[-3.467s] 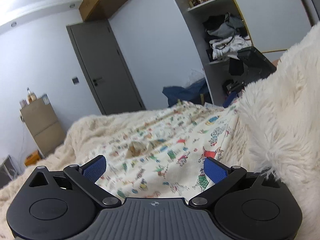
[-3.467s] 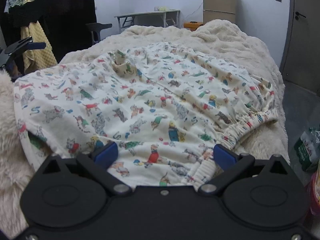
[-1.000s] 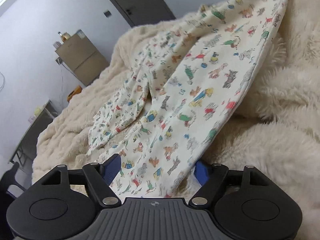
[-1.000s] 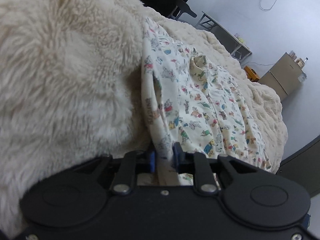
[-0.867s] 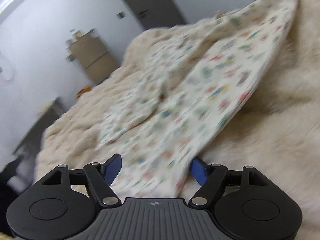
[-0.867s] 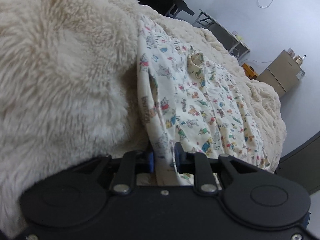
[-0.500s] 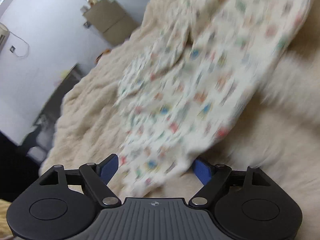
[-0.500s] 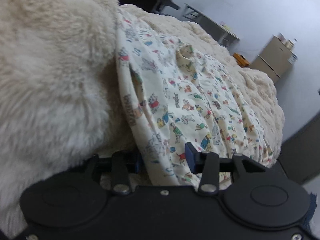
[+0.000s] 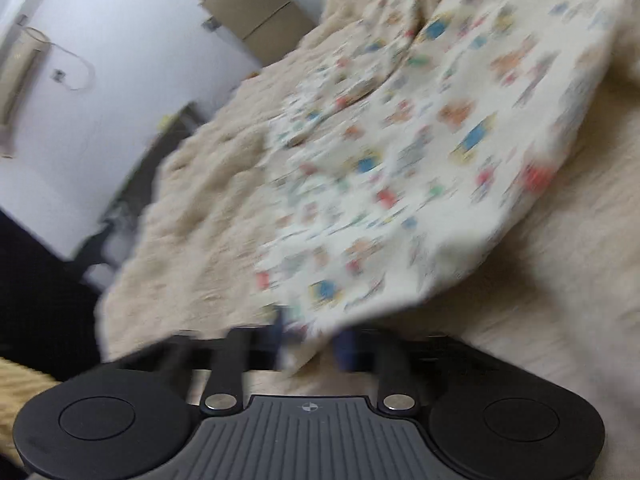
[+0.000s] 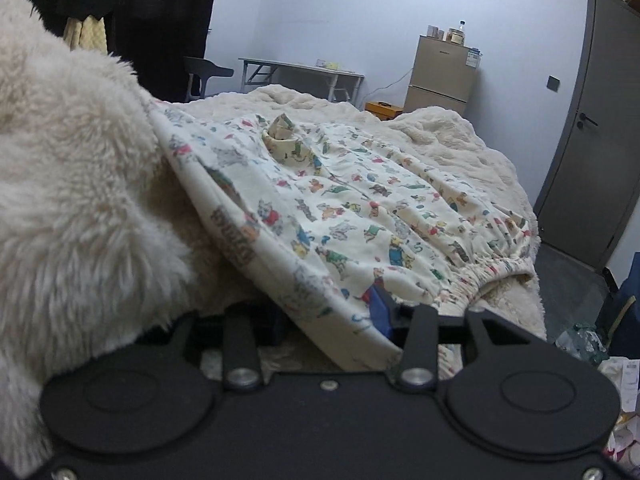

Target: Fold clothes

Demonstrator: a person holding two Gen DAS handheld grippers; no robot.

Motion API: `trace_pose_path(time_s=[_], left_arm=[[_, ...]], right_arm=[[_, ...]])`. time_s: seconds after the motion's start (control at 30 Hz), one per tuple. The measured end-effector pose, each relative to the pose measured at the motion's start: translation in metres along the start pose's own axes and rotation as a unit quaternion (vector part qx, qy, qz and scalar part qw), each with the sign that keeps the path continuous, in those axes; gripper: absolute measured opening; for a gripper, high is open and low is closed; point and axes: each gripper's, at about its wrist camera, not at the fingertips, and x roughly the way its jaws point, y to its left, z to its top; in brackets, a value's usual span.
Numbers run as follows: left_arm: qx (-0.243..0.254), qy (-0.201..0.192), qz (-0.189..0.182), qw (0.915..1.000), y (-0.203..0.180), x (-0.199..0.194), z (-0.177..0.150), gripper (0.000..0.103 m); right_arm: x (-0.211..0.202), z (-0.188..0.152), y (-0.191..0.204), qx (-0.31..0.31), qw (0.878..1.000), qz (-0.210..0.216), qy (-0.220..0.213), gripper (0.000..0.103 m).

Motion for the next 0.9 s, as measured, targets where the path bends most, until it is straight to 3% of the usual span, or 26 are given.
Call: trace_pose_path(time_s=[0.33, 0.43, 0.5, 0.57, 0.63, 0.83, 0.9], left_arm=[[-0.010, -0.001, 0.044, 0.9990, 0.015, 0.000, -0.014, 0.004], [-0.006, 0.008, 0.039, 0.9992, 0.018, 0.004, -0.018, 0.004], [0.004, 0.022, 0.030, 0.9993, 0.015, 0.010, -0.020, 0.012], [0.021, 0.027, 0.016, 0.9993, 0.009, 0.013, -0.023, 0.041], [0.030, 0.020, 0.018, 0.9992, 0.004, 0.013, -0.027, 0.046], [0.023, 0.004, 0.037, 0.9990, 0.006, 0.020, -0.032, 0.045], [0.025, 0.012, 0.048, 0.9985, 0.008, 0.027, -0.033, 0.024]], right_arm=[[-0.001, 0.000, 0.004, -0.001, 1.000, 0.008, 0.006, 0.042], [-0.002, -0.001, 0.003, 0.000, 1.000, 0.009, 0.006, 0.042], [0.000, -0.001, 0.002, 0.003, 1.000, 0.012, 0.007, 0.042], [0.001, -0.001, 0.002, 0.005, 1.000, 0.014, 0.008, 0.042], [0.001, 0.000, 0.002, 0.005, 1.000, 0.015, 0.009, 0.042], [0.003, 0.001, 0.003, 0.004, 1.000, 0.016, 0.011, 0.043], [0.003, 0.001, 0.003, 0.004, 1.000, 0.016, 0.011, 0.043]])
